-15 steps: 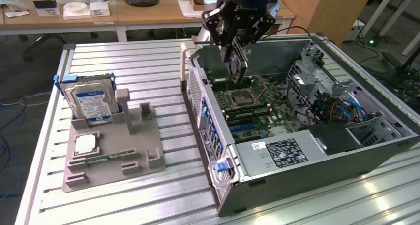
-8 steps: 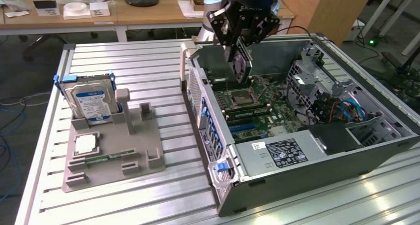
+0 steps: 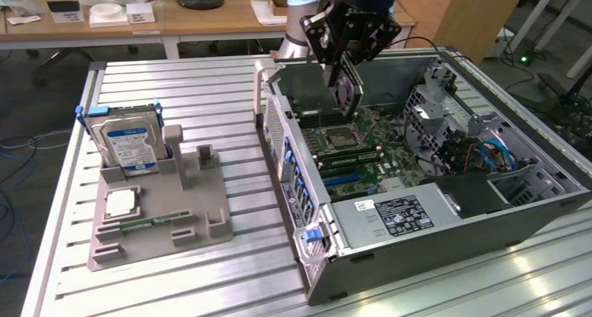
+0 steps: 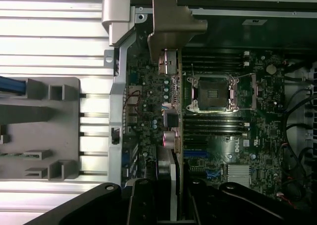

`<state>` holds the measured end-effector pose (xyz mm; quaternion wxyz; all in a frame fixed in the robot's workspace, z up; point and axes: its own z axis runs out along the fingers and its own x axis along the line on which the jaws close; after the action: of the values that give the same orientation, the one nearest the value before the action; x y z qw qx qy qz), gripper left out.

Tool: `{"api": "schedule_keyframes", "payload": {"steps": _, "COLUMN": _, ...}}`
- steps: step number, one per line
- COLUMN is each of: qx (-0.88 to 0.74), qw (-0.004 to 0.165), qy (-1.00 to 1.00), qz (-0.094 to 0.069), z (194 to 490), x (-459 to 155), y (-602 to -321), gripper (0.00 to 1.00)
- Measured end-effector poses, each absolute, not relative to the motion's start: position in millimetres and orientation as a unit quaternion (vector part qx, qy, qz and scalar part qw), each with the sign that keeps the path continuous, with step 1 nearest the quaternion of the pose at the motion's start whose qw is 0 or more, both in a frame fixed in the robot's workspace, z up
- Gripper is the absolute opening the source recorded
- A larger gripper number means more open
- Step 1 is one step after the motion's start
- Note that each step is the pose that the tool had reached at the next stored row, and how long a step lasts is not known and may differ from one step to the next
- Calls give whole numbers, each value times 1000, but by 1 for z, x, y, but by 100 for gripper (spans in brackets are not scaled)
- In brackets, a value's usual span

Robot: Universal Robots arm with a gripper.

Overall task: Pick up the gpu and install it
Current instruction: 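Pick up the gpu and move the gpu toward the slot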

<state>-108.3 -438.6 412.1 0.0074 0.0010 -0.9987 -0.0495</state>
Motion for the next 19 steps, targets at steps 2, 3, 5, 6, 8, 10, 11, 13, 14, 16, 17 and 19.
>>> {"api": "schedule_keyframes", "payload": {"steps": 2, "qx": 1, "qw": 7, "qy": -999, "qz": -49, "z": 412, "x": -106, "y": -439, "gripper": 28}}
{"api": "schedule_keyframes", "payload": {"steps": 3, "qx": 1, "qw": 7, "qy": -999, "qz": -49, "z": 412, "x": -105, "y": -439, "gripper": 28}}
{"api": "schedule_keyframes", "payload": {"steps": 5, "qx": 1, "qw": 7, "qy": -999, "qz": -49, "z": 412, "x": -103, "y": -439, "gripper": 28}}
{"api": "schedule_keyframes", "payload": {"steps": 6, "qx": 1, "qw": 7, "qy": -999, "qz": -49, "z": 412, "x": -103, "y": -439, "gripper": 28}}
{"api": "schedule_keyframes", "payload": {"steps": 8, "qx": 1, "qw": 7, "qy": -999, "qz": -49, "z": 412, "x": -102, "y": -439, "gripper": 28}}
{"api": "schedule_keyframes", "payload": {"steps": 10, "qx": 1, "qw": 7, "qy": -999, "qz": -49, "z": 412, "x": -100, "y": -439, "gripper": 28}}
{"api": "schedule_keyframes", "payload": {"steps": 11, "qx": 1, "qw": 7, "qy": -999, "qz": -49, "z": 412, "x": -100, "y": -439, "gripper": 28}}
{"api": "schedule_keyframes", "payload": {"steps": 13, "qx": 1, "qw": 7, "qy": -999, "qz": -49, "z": 412, "x": -99, "y": -439, "gripper": 28}}
{"api": "schedule_keyframes", "payload": {"steps": 14, "qx": 1, "qw": 7, "qy": -999, "qz": -49, "z": 412, "x": -99, "y": -439, "gripper": 28}}
{"api": "schedule_keyframes", "payload": {"steps": 16, "qx": 1, "qw": 7, "qy": -999, "qz": -49, "z": 412, "x": -98, "y": -439, "gripper": 28}}
{"api": "schedule_keyframes", "payload": {"steps": 17, "qx": 1, "qw": 7, "qy": -999, "qz": -49, "z": 412, "x": -98, "y": -439, "gripper": 28}}
{"api": "schedule_keyframes", "payload": {"steps": 19, "qx": 1, "qw": 7, "qy": -999, "qz": -49, "z": 412, "x": -97, "y": -439, "gripper": 28}}
